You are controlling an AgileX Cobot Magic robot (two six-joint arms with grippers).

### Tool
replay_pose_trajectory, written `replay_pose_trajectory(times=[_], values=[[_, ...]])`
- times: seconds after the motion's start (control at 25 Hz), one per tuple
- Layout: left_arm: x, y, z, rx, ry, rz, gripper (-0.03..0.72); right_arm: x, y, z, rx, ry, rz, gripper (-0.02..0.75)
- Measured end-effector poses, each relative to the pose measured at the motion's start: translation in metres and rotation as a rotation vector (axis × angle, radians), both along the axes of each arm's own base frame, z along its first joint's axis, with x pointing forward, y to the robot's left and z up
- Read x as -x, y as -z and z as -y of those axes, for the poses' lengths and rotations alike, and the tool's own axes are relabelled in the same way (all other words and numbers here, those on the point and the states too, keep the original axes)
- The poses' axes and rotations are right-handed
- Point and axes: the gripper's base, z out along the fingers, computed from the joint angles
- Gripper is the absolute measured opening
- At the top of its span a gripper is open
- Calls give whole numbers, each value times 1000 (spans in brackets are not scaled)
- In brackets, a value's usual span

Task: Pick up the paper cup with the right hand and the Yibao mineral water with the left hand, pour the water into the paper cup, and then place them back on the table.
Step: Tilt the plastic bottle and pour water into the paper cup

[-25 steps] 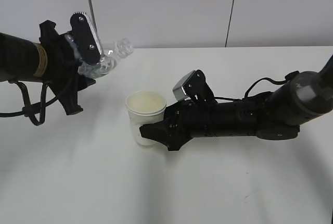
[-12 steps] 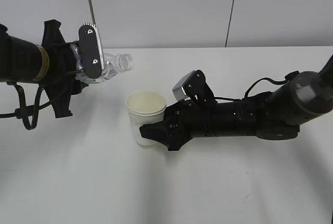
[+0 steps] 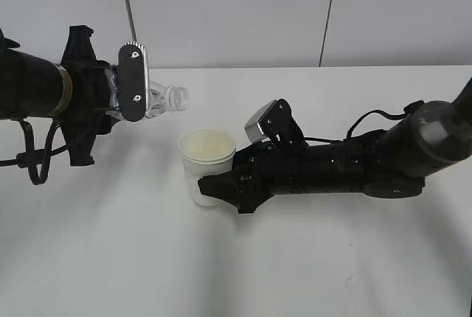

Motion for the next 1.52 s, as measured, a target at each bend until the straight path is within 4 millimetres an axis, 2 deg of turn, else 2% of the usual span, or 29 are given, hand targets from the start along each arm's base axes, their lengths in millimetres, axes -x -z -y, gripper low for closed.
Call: replay_pose_trajectory(times=[1.52], values=[[-2, -3, -3, -119, 33, 52, 320, 1, 1, 0, 10, -15, 2, 488]])
